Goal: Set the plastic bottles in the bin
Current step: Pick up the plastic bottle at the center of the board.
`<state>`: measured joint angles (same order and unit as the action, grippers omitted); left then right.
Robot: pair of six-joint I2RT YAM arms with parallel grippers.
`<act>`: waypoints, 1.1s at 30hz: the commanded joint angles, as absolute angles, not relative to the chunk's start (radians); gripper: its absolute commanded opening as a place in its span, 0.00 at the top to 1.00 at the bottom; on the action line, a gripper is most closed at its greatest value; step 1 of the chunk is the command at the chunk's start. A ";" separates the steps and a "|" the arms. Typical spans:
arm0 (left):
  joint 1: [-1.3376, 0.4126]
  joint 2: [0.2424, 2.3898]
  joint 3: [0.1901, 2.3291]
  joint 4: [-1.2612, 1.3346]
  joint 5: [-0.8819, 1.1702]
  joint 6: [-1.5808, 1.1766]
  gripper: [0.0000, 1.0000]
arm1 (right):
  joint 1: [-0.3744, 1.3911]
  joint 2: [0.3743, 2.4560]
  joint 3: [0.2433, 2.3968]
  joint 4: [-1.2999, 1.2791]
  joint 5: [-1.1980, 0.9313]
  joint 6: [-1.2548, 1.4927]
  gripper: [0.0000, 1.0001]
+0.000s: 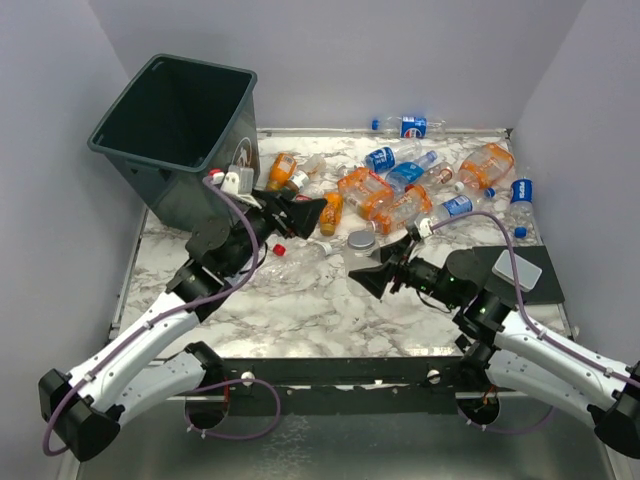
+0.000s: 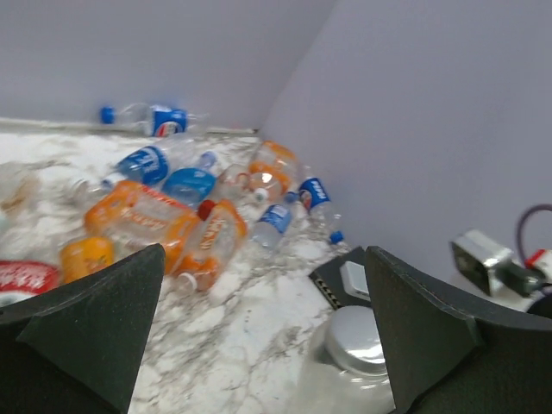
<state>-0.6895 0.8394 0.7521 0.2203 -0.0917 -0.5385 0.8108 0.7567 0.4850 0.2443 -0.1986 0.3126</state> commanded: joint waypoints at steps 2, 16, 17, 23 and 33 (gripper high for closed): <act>-0.692 0.988 0.871 0.321 0.315 -0.552 0.01 | 0.815 0.755 0.461 0.374 -0.217 0.276 0.49; -0.774 1.133 0.924 0.243 0.440 -0.505 0.01 | 0.814 0.772 0.509 0.277 -0.211 0.272 0.47; -0.785 1.136 0.929 0.229 0.430 -0.492 0.01 | 0.815 0.772 0.509 0.273 -0.209 0.272 0.47; -0.840 1.165 0.964 0.131 0.380 -0.417 0.01 | 0.815 0.772 0.511 0.262 -0.195 0.273 0.47; -0.857 1.159 0.956 0.099 0.285 -0.385 0.19 | 0.815 0.771 0.509 0.260 -0.185 0.267 0.48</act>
